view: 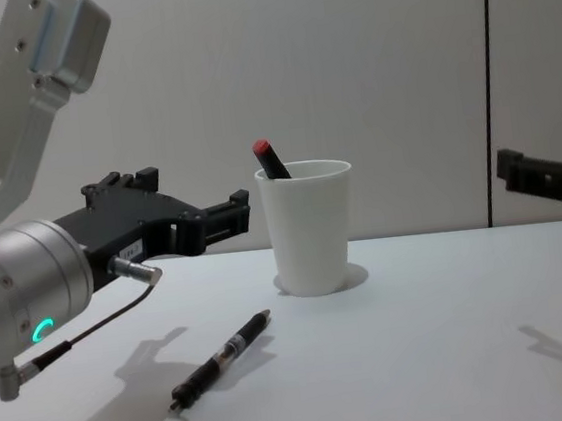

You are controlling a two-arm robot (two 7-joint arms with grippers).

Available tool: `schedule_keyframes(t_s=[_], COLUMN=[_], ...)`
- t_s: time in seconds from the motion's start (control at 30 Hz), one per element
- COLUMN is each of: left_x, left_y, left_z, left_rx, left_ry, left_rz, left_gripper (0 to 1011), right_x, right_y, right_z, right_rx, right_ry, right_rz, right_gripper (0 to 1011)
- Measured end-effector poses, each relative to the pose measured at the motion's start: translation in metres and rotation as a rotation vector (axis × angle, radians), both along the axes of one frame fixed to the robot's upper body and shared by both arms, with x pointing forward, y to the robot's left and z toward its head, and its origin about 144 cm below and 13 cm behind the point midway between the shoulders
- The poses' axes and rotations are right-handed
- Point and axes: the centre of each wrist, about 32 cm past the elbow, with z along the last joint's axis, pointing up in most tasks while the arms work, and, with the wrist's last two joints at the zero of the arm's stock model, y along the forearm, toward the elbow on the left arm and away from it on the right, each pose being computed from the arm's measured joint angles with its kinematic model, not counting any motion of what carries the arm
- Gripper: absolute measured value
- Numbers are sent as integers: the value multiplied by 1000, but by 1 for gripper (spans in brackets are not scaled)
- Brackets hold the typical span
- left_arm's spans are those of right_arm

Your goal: Place the pen into the pen holder.

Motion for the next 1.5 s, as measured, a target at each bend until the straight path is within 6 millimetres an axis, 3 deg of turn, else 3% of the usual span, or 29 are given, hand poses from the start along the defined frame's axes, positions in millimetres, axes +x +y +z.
schedule_keyframes(t_s=[0.43,0.8,1.5], left_x=[2,16,28], left_y=[6,14,17], left_z=[11,28,19], left_rx=[1,23,65], left_ry=[83,226,406], left_rz=[-25,-109,-157], left_gripper=[1003,1003,1003], right_x=[-5,-5,-5], right_y=[-1,-2,-2], right_z=[-1,-1,-1], right_rx=[-7,-7,-8], right_ry=[12,12,12], right_rz=[3,3,2], right_gripper=[1001,1001,1001])
